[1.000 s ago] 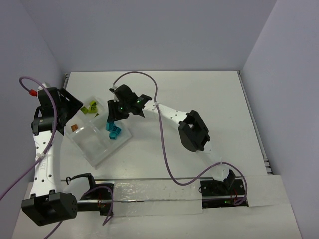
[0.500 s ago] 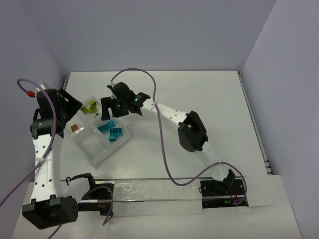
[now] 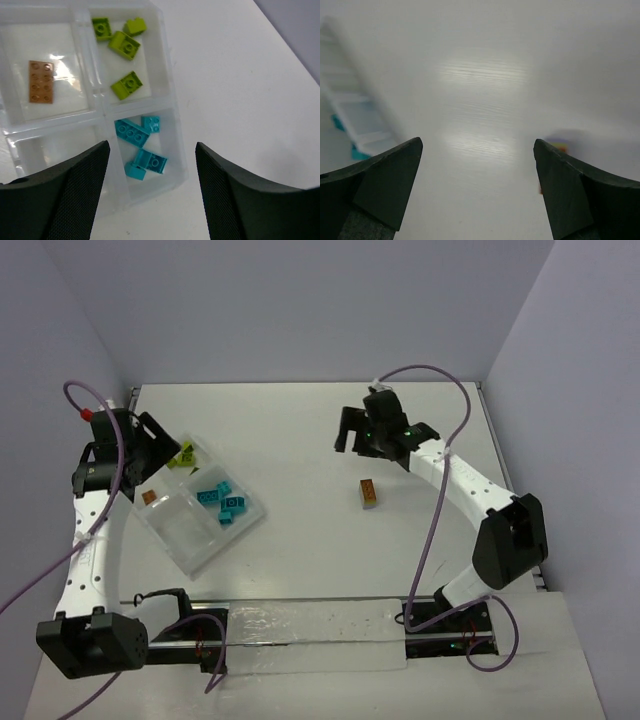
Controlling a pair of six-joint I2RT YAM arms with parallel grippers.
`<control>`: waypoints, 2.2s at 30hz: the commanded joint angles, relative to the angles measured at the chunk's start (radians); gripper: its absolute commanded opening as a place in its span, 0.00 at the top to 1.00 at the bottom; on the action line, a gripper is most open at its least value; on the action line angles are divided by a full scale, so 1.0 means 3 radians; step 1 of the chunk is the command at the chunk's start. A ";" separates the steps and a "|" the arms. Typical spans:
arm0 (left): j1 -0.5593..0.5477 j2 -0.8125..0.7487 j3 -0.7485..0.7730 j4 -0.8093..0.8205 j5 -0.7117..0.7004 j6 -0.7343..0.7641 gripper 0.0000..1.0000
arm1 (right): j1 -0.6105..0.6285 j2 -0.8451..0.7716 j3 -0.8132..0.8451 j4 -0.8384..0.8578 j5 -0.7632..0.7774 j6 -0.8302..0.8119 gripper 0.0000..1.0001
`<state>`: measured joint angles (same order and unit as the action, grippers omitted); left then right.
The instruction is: Sort the legos into containers by color
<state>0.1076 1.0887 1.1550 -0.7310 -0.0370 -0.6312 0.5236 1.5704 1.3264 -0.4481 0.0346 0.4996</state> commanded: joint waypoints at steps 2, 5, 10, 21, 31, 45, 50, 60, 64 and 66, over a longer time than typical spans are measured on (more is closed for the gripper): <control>-0.0358 0.0283 0.0311 -0.0067 0.0062 0.0274 0.23 | -0.0294 -0.0164 -0.0411 -0.0367 0.0564 -0.0051 0.00; -0.0548 0.0439 0.0407 -0.0166 0.0013 0.0281 0.24 | -0.0336 -0.0052 -0.0459 -0.0459 0.0705 -0.0124 0.00; -0.0627 0.0533 0.0435 -0.0120 0.0068 0.0273 0.24 | -0.0338 0.0040 -0.0540 -0.0393 0.0494 -0.0274 0.00; -0.0875 0.0725 0.0580 -0.0118 0.0424 0.0355 0.23 | -0.0334 0.0313 -0.0687 -0.0163 0.0123 -0.0351 0.15; -0.1478 0.1048 0.0952 0.0086 0.0850 0.0166 0.18 | -0.0334 0.0430 -0.0769 -0.0025 0.0054 -0.0294 0.39; -0.1645 0.1056 0.0776 0.0708 0.0887 -0.0505 0.15 | -0.0334 0.0401 -0.0908 -0.0010 0.0069 -0.0203 0.45; -0.1821 0.0733 0.0218 0.1255 0.0656 -0.0724 0.01 | -0.0334 0.0375 -0.0876 -0.0015 0.0062 -0.0166 0.75; -0.1893 0.1087 0.0652 0.0457 0.0240 -0.0413 0.01 | -0.0334 -0.0111 -0.0509 -0.0064 -0.0399 -0.0107 1.00; -0.1891 0.1020 0.0575 0.0439 0.0234 -0.0352 0.01 | -0.0335 -0.0279 -0.0516 0.0354 -0.1012 0.0017 1.00; -0.1882 0.0985 0.0568 0.0423 0.0245 -0.0311 0.01 | -0.0340 -0.0296 -0.0545 0.0563 -0.1244 0.0121 1.00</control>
<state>-0.4576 1.4081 1.3003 -0.5698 0.0579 -0.7632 0.4210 1.5404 1.1273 -0.4296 -0.1506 0.4807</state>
